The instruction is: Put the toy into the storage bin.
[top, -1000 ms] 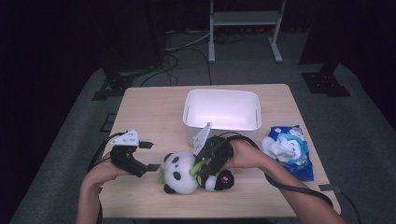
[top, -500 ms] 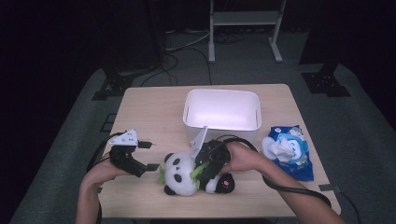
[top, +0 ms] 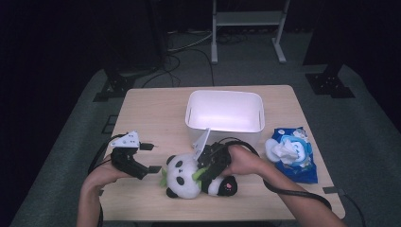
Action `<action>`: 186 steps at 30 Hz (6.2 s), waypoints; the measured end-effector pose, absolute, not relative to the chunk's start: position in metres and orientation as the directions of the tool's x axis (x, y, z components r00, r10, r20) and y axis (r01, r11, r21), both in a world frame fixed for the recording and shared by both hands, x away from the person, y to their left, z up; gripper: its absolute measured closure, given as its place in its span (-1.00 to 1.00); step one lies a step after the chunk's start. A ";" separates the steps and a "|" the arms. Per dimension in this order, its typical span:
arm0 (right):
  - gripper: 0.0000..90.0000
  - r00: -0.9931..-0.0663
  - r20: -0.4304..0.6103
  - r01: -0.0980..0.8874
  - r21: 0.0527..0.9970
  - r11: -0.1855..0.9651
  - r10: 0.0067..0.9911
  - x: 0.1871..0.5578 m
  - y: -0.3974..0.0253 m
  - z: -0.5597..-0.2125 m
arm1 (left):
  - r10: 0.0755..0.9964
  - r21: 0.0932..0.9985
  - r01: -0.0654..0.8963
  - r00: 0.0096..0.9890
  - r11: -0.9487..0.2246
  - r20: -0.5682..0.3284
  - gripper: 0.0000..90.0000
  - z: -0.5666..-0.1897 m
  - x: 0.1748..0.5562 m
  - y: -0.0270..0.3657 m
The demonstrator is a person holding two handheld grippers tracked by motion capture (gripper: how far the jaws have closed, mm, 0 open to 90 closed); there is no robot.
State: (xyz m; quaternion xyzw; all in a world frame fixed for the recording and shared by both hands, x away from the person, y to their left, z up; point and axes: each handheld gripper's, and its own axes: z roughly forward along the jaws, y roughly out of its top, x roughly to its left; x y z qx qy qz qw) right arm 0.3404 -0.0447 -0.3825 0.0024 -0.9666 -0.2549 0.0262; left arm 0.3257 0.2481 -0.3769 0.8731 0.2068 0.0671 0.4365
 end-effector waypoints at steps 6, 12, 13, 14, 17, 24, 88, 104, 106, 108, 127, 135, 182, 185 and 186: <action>0.49 -0.998 0.064 0.019 0.519 0.854 -0.017 0.340 -0.048 -0.379 | 0.419 0.786 0.307 0.905 -0.536 -0.068 -0.81 -0.378 0.326 0.247; 0.54 -0.998 0.052 0.012 0.529 0.848 -0.019 0.339 -0.049 -0.373 | 0.425 0.789 0.312 0.902 -0.530 -0.071 -0.81 -0.379 0.327 0.250; 0.53 -0.999 0.046 0.006 0.531 0.847 -0.022 0.338 -0.049 -0.372 | 0.426 0.790 0.313 0.902 -0.527 -0.072 -0.81 -0.379 0.327 0.251; 0.54 -0.999 0.044 0.006 0.531 0.847 -0.020 0.338 -0.049 -0.371 | 0.429 0.792 0.315 0.900 -0.523 -0.075 -0.81 -0.379 0.327 0.252; 0.55 -0.999 0.041 -0.001 0.530 0.848 -0.026 0.338 -0.050 -0.368 | 0.433 0.794 0.318 0.898 -0.518 -0.077 -0.81 -0.380 0.328 0.254; 0.57 -0.998 0.052 0.012 0.547 0.837 -0.019 0.336 -0.056 -0.357 | 0.445 0.797 0.330 0.892 -0.506 -0.087 -0.81 -0.382 0.329 0.258; 0.57 -0.998 -0.036 0.012 0.632 0.775 0.045 0.336 -0.102 -0.213 | 0.492 0.805 0.381 0.861 -0.455 -0.130 -0.81 -0.394 0.336 0.279; 0.57 -0.994 -0.071 0.021 0.627 0.779 0.084 0.356 -0.114 -0.186 | 0.489 0.801 0.389 0.861 -0.454 -0.141 -0.81 -0.397 0.337 0.281; 0.57 -0.994 -0.071 0.022 0.627 0.778 0.085 0.359 -0.115 -0.184 | 0.488 0.802 0.390 0.861 -0.453 -0.143 -0.81 -0.397 0.337 0.282; 0.57 -0.994 -0.070 0.025 0.628 0.778 0.088 0.362 -0.116 -0.182 | 0.491 0.801 0.394 0.859 -0.450 -0.146 -0.81 -0.398 0.338 0.282; 0.57 -0.990 -0.083 0.037 0.634 0.773 0.115 0.388 -0.117 -0.165 | 0.505 0.810 0.397 0.850 -0.432 -0.148 -0.81 -0.396 0.338 0.290; 0.57 -0.989 -0.083 0.042 0.630 0.775 0.122 0.401 -0.116 -0.161 | 0.514 0.815 0.401 0.844 -0.418 -0.153 -0.81 -0.397 0.338 0.294; 0.57 -0.990 -0.028 0.094 0.601 0.794 0.138 0.481 -0.114 -0.201 | 0.539 0.830 0.402 0.829 -0.388 -0.149 -0.81 -0.392 0.336 0.306; 0.57 -0.990 -0.014 0.107 0.591 0.800 0.142 0.484 -0.115 -0.209 | 0.540 0.831 0.401 0.828 -0.385 -0.149 -0.81 -0.391 0.336 0.307; 0.57 -0.991 -0.016 0.101 0.591 0.800 0.136 0.486 -0.116 -0.211 | 0.540 0.831 0.401 0.828 -0.385 -0.149 -0.81 -0.391 0.336 0.307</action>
